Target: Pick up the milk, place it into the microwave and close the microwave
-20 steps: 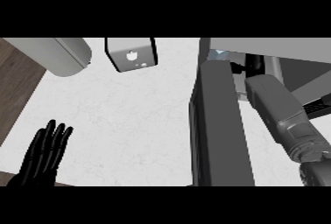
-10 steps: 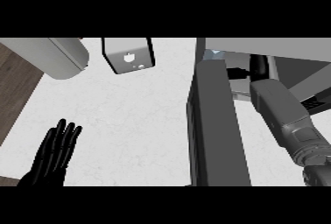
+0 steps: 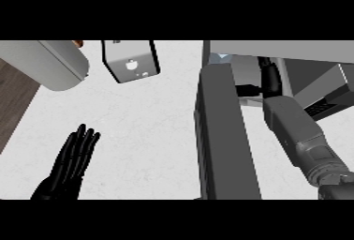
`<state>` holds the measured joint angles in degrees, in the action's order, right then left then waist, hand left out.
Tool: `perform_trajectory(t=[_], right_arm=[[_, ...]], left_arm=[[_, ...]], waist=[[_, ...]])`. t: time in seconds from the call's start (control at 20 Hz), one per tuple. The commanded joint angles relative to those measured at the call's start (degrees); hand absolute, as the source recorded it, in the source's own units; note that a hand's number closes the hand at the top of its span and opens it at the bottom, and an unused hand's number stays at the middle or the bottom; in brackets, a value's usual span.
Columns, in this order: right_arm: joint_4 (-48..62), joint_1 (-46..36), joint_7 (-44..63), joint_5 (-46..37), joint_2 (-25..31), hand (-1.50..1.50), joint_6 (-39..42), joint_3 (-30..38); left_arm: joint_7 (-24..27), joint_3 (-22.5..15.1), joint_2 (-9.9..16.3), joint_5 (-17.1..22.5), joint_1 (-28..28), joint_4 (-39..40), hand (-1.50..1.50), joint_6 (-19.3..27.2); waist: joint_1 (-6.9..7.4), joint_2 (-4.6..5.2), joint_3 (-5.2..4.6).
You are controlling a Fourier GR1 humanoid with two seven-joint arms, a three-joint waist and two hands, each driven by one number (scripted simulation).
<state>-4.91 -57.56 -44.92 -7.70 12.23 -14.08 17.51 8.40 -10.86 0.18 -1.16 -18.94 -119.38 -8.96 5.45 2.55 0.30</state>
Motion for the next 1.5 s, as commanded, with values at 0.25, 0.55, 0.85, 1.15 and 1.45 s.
perform_trajectory(t=[0.25,0.55,0.85,1.15,1.45], right_arm=[[-0.80,7.47,-7.06,2.28,-1.15,-1.50,10.01,1.94],[-2.73,9.94,-8.53,2.17,-3.49,-1.50,12.55,1.07],[-6.45,18.38,-14.53,1.75,-1.69,-1.50,17.95,-0.60],[-15.22,24.71,-11.01,2.22,-4.50,-1.50,19.22,-3.44],[-24.57,30.78,-9.80,2.13,-4.67,-1.50,20.48,-6.16]], left_arm=[[-0.21,-2.67,-0.16,-0.86,3.89,7.31,-1.50,-0.91],[-3.30,-4.98,2.32,-1.71,7.15,9.32,1.50,-5.07],[-1.96,-7.63,1.85,-6.40,10.64,12.59,1.50,-4.68],[-2.14,-9.08,-0.13,-7.91,21.83,26.78,1.50,1.62],[1.99,-15.02,-0.14,-11.71,22.41,37.49,1.50,-1.84]], waist=[[-2.64,-0.98,-0.11],[-4.29,-2.03,-0.21],[-5.21,-2.48,-0.27],[-7.01,-2.98,-0.40],[-7.75,-3.04,-0.47]])
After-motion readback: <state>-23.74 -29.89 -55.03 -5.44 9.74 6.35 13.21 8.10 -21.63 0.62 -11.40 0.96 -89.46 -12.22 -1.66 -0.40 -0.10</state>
